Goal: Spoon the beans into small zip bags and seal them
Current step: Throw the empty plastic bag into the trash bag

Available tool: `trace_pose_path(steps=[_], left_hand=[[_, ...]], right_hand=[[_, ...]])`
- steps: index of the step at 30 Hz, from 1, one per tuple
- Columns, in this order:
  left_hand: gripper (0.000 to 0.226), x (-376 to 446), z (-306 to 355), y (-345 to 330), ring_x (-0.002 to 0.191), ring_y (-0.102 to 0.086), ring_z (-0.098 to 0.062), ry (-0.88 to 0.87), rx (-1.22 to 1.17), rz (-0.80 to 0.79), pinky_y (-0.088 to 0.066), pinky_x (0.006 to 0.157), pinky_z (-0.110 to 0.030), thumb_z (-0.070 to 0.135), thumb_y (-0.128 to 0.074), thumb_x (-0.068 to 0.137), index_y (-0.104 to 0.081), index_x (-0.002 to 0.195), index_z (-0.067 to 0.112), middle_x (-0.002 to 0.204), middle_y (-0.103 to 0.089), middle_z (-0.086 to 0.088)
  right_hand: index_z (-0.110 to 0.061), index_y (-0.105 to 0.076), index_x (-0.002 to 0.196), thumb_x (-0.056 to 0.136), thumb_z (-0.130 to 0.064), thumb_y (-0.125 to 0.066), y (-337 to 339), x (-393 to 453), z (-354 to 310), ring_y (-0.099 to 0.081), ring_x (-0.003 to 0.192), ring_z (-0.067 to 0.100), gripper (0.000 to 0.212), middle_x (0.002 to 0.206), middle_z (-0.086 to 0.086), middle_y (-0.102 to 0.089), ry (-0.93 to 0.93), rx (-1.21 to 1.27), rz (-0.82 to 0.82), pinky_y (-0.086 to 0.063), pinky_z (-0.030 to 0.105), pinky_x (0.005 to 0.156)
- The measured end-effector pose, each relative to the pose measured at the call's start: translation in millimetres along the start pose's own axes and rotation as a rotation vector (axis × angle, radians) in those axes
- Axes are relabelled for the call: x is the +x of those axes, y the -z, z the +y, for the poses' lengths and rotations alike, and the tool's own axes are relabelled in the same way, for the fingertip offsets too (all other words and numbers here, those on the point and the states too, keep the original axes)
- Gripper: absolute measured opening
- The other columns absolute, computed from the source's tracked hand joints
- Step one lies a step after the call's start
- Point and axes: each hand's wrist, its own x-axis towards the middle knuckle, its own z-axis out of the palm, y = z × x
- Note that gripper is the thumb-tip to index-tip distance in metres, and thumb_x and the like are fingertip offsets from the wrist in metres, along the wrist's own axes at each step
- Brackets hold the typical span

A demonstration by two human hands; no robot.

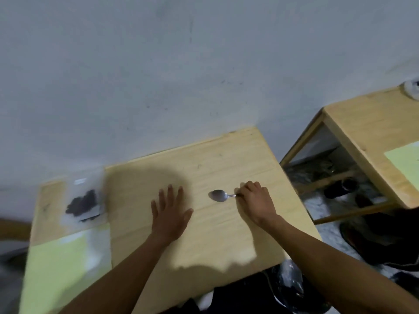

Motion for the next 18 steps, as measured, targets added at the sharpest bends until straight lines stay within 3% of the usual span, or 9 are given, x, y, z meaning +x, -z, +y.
trace_pose_path(steps=[5, 8, 10, 14, 18], left_hand=[[0.085, 15.4, -9.0, 1.9, 0.146, 0.022, -0.030, 0.075, -0.041, -0.026, 0.005, 0.116, -0.057, 0.073, -0.029, 0.087, 0.014, 0.150, 0.037, 0.159, 0.025, 0.001], [0.088, 17.0, -14.3, -6.0, 0.144, 0.029, -0.025, 0.074, -0.070, -0.028, 0.010, 0.115, -0.055, 0.082, -0.019, 0.078, 0.022, 0.145, 0.043, 0.156, 0.031, 0.005], [0.088, 17.7, -16.0, -9.8, 0.142, 0.032, -0.023, 0.079, -0.087, -0.026, 0.013, 0.114, -0.054, 0.084, -0.012, 0.072, 0.029, 0.140, 0.046, 0.154, 0.035, 0.008], [0.088, 18.6, -14.4, -13.5, 0.141, 0.034, -0.023, 0.092, -0.076, 0.015, 0.014, 0.114, -0.053, 0.082, -0.008, 0.072, 0.028, 0.142, 0.044, 0.154, 0.035, 0.006], [0.090, 15.7, -12.4, -13.2, 0.141, 0.035, -0.022, 0.106, -0.067, 0.029, 0.016, 0.115, -0.052, 0.081, -0.006, 0.073, 0.029, 0.144, 0.038, 0.153, 0.037, 0.007]], right_hand=[[-0.015, -0.062, 0.094, 0.092, -0.016, -0.050, 18.9, 20.7, -2.1, -0.054, 0.093, 0.028, 0.012, 0.098, 0.005, -0.061, -0.014, 0.065, -0.201, -0.040, 0.038, 0.074], [-0.013, -0.055, 0.077, 0.091, -0.004, -0.047, 35.5, 36.2, -7.1, -0.053, 0.077, 0.023, 0.018, 0.080, 0.002, -0.060, -0.161, 0.447, -0.239, -0.042, 0.036, 0.070], [-0.008, -0.058, 0.080, 0.090, 0.001, -0.048, 40.2, 53.9, -2.9, -0.053, 0.078, 0.019, 0.017, 0.081, 0.001, -0.059, -0.342, 0.717, -0.171, -0.040, 0.032, 0.070], [-0.002, -0.063, 0.105, 0.092, -0.004, -0.055, 37.1, 97.1, 8.8, -0.057, 0.088, 0.019, 0.015, 0.099, 0.007, -0.065, -0.530, 0.759, -0.013, -0.045, 0.026, 0.070], [-0.008, -0.064, 0.104, 0.088, -0.010, -0.060, 26.7, 123.7, 13.3, -0.063, 0.097, 0.027, 0.017, 0.103, 0.008, -0.069, -0.633, 0.772, 0.012, -0.053, 0.036, 0.084]])
